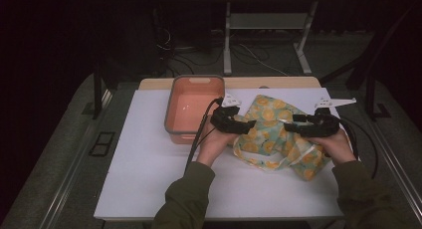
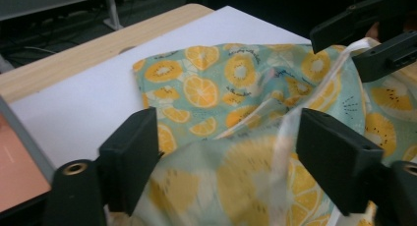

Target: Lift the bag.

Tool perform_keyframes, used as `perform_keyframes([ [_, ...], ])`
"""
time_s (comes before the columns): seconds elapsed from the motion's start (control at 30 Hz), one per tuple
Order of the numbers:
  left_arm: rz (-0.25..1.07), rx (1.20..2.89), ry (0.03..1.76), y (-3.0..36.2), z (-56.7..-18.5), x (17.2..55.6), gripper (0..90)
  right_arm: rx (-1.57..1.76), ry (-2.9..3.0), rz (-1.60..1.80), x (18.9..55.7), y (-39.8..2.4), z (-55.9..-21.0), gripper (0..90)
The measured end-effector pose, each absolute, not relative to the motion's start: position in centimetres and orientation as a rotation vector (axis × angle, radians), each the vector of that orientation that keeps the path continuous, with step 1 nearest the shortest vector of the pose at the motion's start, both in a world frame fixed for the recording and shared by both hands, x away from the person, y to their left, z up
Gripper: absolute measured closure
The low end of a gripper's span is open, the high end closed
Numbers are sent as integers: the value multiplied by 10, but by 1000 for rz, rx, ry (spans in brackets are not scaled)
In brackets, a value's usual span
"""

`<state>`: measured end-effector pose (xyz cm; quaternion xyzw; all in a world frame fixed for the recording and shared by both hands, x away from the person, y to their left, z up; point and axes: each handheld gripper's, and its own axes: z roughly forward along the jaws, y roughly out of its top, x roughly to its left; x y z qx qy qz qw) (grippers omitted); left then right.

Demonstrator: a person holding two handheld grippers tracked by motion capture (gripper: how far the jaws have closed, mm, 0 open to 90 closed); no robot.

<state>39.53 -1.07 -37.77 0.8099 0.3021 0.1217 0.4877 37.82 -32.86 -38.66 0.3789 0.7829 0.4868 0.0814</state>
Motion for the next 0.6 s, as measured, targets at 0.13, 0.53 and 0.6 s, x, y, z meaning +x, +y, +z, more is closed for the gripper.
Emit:
perform_keyframes([
  [0.13, 278, 1967, 710, -8, -376, 393, 152, 1095, 2353, 1492, 372, -330, -380, 266],
  [0.53, 255, 1944, 647, 25, -361, 370, 89, 973, 2353, 1526, 345, -326, -359, 215],
  [0.6, 263, 1949, 637, 35, -359, 363, 81, 958, 2357, 1538, 338, -326, -356, 205],
])
